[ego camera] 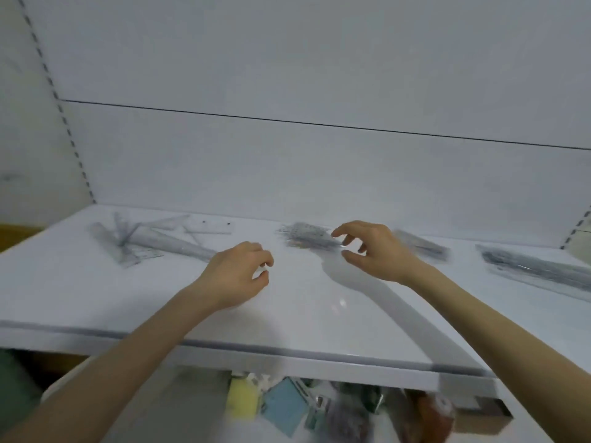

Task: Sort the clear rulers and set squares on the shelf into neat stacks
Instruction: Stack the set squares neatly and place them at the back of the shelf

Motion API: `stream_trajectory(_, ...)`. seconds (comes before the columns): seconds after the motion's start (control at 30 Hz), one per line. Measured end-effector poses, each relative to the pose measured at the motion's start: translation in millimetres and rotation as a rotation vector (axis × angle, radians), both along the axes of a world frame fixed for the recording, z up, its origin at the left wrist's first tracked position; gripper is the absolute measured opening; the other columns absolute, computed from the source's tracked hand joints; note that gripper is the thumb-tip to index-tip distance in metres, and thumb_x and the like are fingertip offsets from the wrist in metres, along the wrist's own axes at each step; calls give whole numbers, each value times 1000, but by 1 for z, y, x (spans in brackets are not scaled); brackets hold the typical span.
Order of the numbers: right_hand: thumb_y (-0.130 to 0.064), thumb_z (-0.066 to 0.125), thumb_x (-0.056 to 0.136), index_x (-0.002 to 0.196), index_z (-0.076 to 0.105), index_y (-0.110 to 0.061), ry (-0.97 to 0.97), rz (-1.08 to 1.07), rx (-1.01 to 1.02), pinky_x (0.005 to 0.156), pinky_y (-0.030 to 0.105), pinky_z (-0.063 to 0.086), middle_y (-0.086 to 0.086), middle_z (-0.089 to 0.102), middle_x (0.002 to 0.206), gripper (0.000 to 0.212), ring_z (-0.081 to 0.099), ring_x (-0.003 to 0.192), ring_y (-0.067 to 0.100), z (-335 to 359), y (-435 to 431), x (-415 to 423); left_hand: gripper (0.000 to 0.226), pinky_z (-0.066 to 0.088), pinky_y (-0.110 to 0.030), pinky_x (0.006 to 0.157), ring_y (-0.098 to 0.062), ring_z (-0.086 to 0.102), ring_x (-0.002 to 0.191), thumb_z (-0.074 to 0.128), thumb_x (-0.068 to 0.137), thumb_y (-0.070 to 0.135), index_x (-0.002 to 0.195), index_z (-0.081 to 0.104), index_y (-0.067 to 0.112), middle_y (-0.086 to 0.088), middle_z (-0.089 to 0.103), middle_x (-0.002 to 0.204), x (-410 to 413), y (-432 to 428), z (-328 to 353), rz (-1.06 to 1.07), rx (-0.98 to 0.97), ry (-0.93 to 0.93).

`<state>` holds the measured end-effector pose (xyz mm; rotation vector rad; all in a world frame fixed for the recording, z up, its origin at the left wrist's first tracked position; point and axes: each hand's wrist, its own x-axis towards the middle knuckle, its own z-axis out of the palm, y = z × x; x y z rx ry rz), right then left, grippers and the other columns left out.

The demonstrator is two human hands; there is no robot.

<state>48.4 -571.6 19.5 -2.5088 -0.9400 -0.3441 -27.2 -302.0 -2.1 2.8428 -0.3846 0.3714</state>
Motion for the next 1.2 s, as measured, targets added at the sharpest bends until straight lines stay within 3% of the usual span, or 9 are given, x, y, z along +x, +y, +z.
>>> stream_trajectory(0.13,-15,62,87,117,63,-22,25,102,20,78,31,54,-12,64,112,31,61,94,4,-3,99,-2,26,35,-24,77,-8,50,109,48,93,26,116,60,24,13,54,115,-37,84,0,114,-14,-17)
stream_trajectory(0.33,-14,63,87,113,66,-21,72,174,31,86,31,49,-9,67,113,28,60,99,8,-18,224,-10,24,43,-26,88,-8,50,103,53,93,28,114,63,22,9,59,116,-83,209,-1,277,-28,-39)
stream_trajectory(0.7,-31,61,90,112,67,-22,171,40,-78,94,35,43,1,65,118,25,52,115,20,-33,344,-4,16,42,-21,80,-7,50,93,61,89,20,103,68,17,4,65,110,-98,338,-20,300,-120,-81)
stream_trajectory(0.77,-36,61,89,103,69,-23,170,45,-106,90,35,43,1,66,111,20,54,108,22,-29,365,-6,16,38,-19,79,-5,48,95,60,89,20,103,68,18,6,64,111,-94,348,-23,295,-132,-86)
stream_trajectory(0.8,-38,62,89,89,67,-27,187,56,-118,83,34,44,0,66,99,13,55,98,23,-26,377,-7,16,37,-19,80,-6,48,97,60,89,19,103,68,17,5,64,111,-92,352,-26,287,-142,-94)
stream_trajectory(0.87,-45,62,87,69,49,-28,195,72,-160,70,33,42,0,59,81,28,51,81,23,-22,405,-8,16,37,-21,83,-8,49,99,61,89,19,102,69,16,3,65,111,-88,357,-30,272,-168,-119)
stream_trajectory(0.97,-61,54,87,82,43,-18,120,54,-330,68,34,39,5,58,88,44,54,87,26,-22,440,-2,25,40,-24,85,-10,50,99,52,85,30,97,70,16,1,66,108,-80,362,-33,264,-208,-133)
stream_trajectory(1.03,-59,50,90,83,44,-16,71,25,-432,68,33,36,9,60,91,44,55,88,28,-23,450,1,31,42,-28,84,-11,51,97,49,79,31,93,71,15,0,67,104,-75,363,-32,239,-230,-150)
stream_trajectory(1.2,-36,54,90,55,30,-23,-31,14,-351,57,29,27,5,49,70,44,45,72,28,-25,448,-7,35,35,-22,86,-8,46,101,47,77,34,96,70,16,8,59,103,-62,360,-25,219,-239,-133)
